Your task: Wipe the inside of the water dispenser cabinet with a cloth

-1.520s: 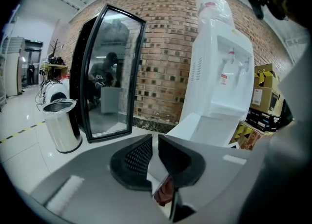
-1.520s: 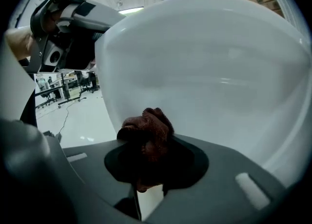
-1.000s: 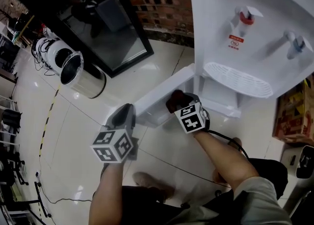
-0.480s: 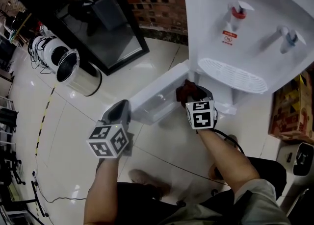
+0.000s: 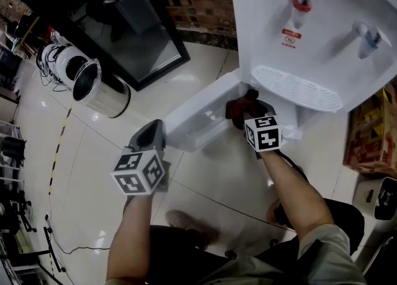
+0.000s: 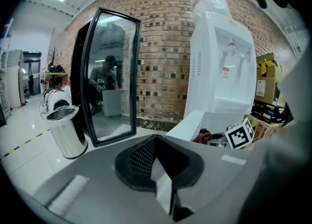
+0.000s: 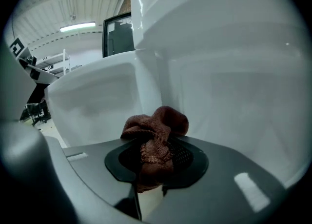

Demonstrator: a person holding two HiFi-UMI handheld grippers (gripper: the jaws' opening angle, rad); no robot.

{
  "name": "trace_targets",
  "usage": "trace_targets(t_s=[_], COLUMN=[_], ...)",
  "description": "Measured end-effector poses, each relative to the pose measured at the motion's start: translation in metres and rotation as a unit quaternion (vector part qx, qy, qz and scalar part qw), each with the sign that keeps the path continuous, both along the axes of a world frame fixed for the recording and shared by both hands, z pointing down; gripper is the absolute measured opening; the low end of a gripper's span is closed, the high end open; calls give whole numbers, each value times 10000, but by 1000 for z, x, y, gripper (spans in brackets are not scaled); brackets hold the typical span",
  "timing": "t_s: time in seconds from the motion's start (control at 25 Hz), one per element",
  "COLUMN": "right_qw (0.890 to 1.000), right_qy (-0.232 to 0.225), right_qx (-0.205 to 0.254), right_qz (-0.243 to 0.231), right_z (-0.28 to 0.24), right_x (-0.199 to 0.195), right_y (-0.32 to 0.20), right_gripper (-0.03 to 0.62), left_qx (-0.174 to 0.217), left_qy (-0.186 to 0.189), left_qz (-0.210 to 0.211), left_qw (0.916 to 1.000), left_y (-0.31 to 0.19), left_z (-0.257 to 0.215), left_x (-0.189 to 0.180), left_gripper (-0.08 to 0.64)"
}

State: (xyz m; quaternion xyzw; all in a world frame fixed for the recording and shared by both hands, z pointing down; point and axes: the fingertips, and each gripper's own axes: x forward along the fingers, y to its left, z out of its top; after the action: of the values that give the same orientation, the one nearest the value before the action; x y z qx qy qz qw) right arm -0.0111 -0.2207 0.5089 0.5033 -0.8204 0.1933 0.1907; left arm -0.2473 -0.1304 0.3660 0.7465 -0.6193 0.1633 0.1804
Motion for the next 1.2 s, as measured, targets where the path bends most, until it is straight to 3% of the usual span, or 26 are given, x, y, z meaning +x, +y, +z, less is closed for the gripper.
trace_targets(t_s=[0.2, 0.36, 0.48, 0.6, 0.8, 0.92, 1.2], right_qw=[9998, 9987, 9932, 9737, 9281, 9109, 8940], right_qy=[111, 298, 278, 249, 8, 55, 550], right_qx=[-44, 258, 513, 743, 967, 853, 752], right_qz=[-176, -312, -1008, -2137, -3596, -4036, -4383], right_z=[2, -5, -11, -15, -21, -9, 30], right_x=[-2, -7, -50, -112, -186, -212, -251], right_y=[-3, 12, 46, 95, 167, 185, 175], right_gripper=[112, 112, 112, 114, 114, 114, 112], left_qx=[23, 25, 30, 33, 51, 63, 124], left_qy=[97, 124, 117, 134, 177, 180, 324], left_qz=[80, 114, 124, 126, 169, 165, 364], left_qw=[9999, 9999, 9999, 9998, 9997, 9997, 9987], left_y=[3, 3, 1, 0, -1, -1, 1], left_z=[0, 1, 0, -1, -1, -1, -2], left_x=[4, 5, 3, 1, 1, 1, 5], left_gripper=[0, 0, 0, 0, 0, 0, 0])
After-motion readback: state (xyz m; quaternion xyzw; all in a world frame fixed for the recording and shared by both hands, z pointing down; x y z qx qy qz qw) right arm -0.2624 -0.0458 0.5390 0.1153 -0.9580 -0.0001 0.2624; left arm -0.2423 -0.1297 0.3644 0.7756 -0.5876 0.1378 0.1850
